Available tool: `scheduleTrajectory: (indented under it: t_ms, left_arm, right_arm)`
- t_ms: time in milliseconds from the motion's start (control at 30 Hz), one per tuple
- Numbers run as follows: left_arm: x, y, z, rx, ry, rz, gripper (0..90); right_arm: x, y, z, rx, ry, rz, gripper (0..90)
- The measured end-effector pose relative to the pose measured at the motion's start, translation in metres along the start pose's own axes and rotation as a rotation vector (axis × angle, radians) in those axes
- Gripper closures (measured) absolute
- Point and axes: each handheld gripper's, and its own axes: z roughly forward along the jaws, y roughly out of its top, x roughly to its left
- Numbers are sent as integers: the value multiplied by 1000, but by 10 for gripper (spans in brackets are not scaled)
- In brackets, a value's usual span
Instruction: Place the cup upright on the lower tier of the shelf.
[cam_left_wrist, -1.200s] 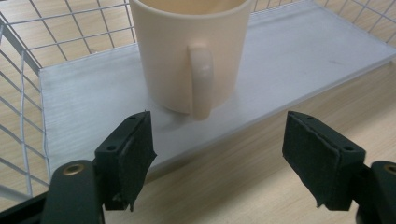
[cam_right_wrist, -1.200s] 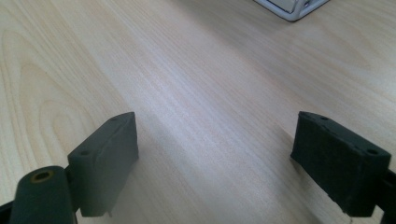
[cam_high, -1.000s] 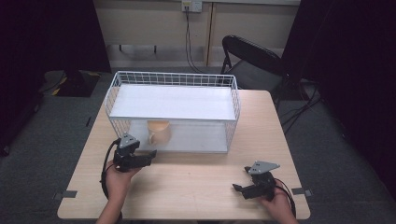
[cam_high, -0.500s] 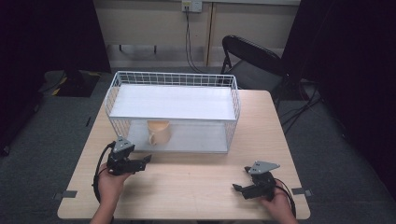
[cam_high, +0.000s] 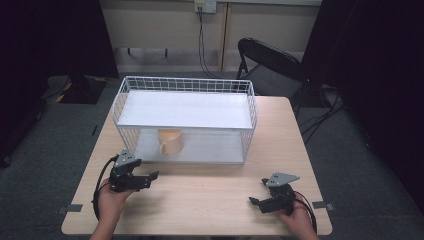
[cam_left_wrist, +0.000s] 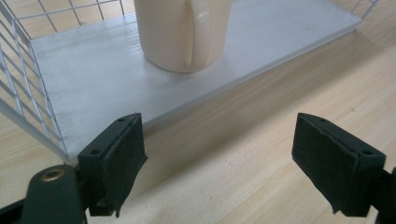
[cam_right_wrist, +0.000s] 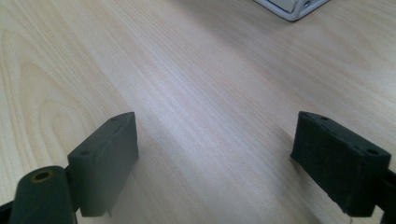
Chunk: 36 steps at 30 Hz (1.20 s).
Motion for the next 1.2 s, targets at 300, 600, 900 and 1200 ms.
scheduleTrajectory:
  t_ms: [300, 600, 900, 1200]
  left_arm:
    - [4, -6, -7, 16, 3, 12, 162]
    - [10, -13, -14, 21, -1, 22, 161]
    - [15, -21, -18, 39, -4, 29, 160]
    - [21, -31, -21, 58, -4, 42, 160]
  right_arm:
    - [0, 0, 0, 0, 0, 0, 135]
    - [0, 0, 0, 0, 0, 0, 136]
    - [0, 0, 0, 0, 0, 0, 135]
    - [0, 0, 0, 0, 0, 0, 136]
